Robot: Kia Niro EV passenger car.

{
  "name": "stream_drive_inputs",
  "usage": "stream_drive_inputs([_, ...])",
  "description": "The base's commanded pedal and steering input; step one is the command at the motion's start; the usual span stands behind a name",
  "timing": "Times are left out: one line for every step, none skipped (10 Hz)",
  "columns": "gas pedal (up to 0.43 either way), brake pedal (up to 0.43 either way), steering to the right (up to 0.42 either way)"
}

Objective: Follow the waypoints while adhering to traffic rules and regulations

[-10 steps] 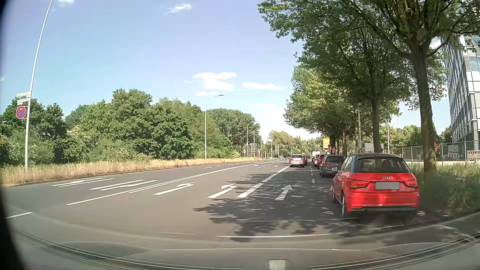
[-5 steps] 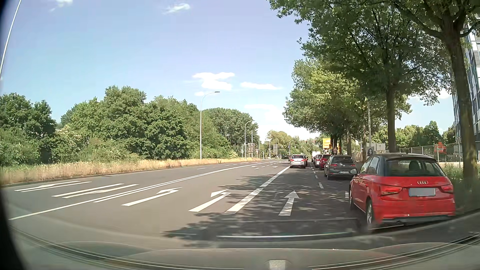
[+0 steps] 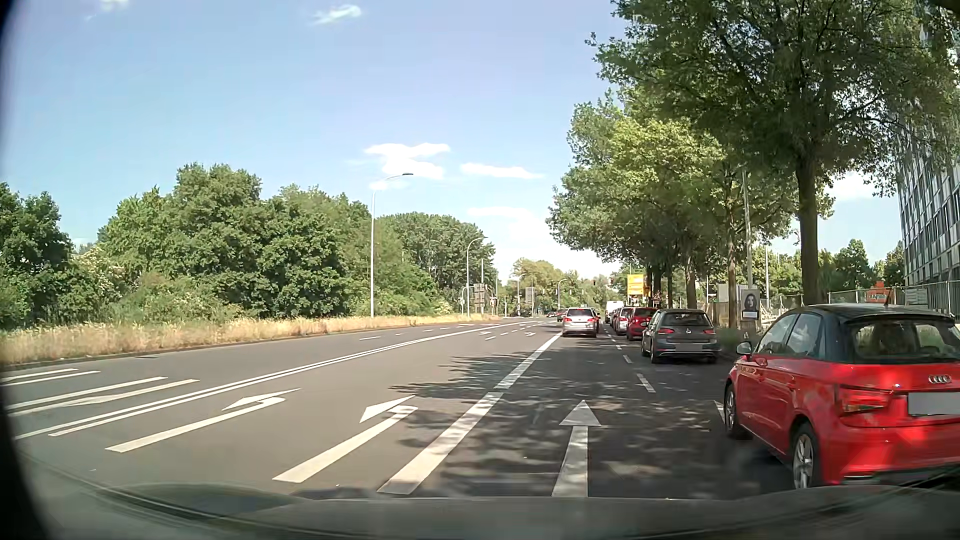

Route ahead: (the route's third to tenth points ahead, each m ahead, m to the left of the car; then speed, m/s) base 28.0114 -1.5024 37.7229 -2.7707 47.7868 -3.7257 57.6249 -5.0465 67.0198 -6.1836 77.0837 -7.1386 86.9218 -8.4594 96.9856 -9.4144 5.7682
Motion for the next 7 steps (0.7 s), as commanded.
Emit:
stream_drive_inputs([0.059, 0.03, 0.073])
stream_drive_inputs([0.008, 0.037, 0.075])
stream_drive_inputs([0.0, 0.03, 0.075])
stream_drive_inputs([0.0, 0.03, 0.074])
stream_drive_inputs([0.0, 0.03, 0.073])
stream_drive_inputs([0.0, 0.037, 0.071])
stream_drive_inputs([0.0, 0.037, 0.069])
